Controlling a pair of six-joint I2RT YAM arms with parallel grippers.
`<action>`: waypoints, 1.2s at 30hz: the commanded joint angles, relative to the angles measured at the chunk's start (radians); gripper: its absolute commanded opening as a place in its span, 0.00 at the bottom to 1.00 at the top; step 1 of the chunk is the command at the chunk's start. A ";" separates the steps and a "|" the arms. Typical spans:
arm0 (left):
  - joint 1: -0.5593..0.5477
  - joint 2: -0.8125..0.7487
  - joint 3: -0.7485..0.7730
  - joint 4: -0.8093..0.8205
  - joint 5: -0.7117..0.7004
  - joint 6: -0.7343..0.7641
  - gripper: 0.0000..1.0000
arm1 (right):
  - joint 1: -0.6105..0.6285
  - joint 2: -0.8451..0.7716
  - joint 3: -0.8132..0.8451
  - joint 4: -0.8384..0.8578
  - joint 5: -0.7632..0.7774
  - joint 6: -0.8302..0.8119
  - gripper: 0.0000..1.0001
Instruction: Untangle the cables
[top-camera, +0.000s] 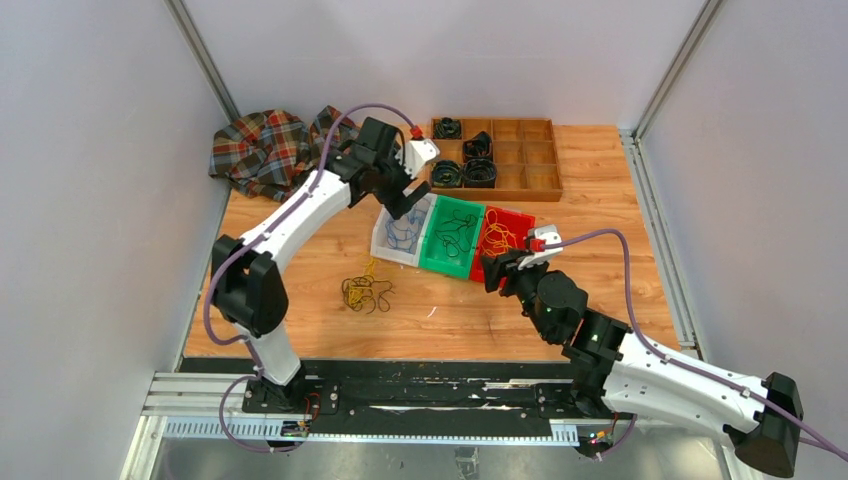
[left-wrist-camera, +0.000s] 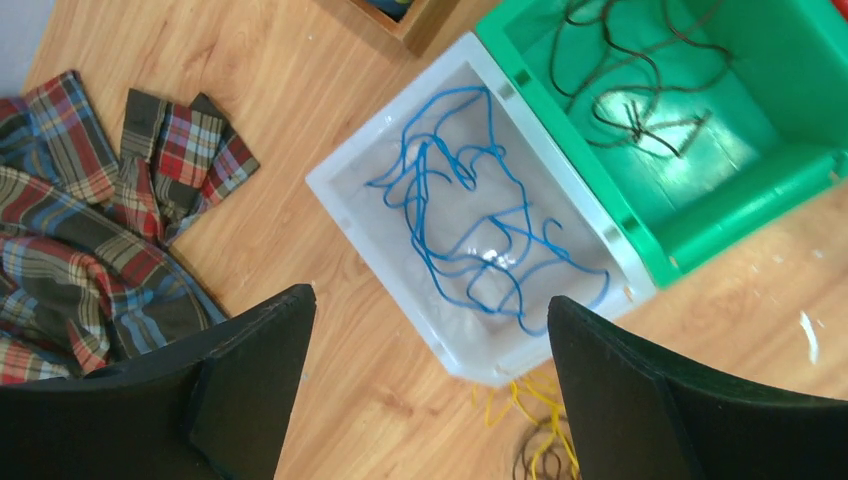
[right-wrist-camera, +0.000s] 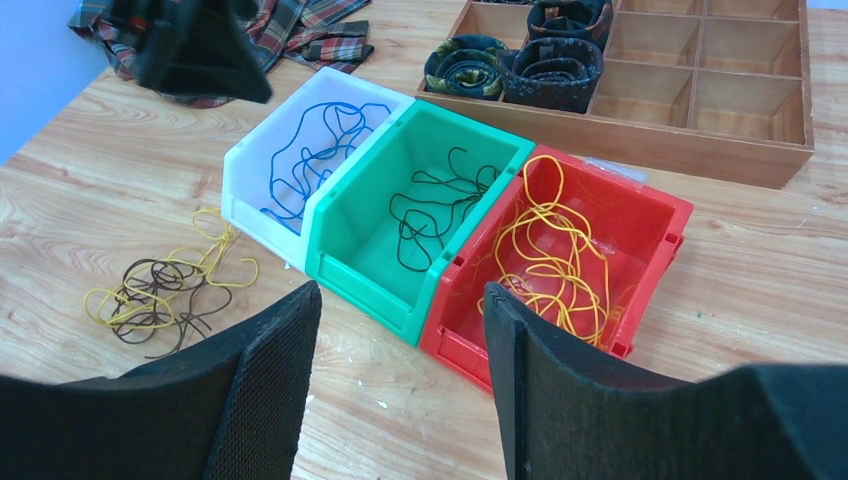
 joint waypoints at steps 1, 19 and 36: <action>0.035 -0.107 0.001 -0.193 0.110 0.058 0.92 | -0.013 -0.014 0.038 -0.023 -0.003 -0.005 0.62; 0.114 -0.404 -0.626 -0.167 0.191 0.245 0.84 | -0.014 0.010 0.042 -0.065 -0.137 -0.023 0.72; 0.125 -0.344 -0.617 -0.133 0.251 0.245 0.04 | -0.013 -0.002 0.030 -0.088 -0.193 -0.001 0.56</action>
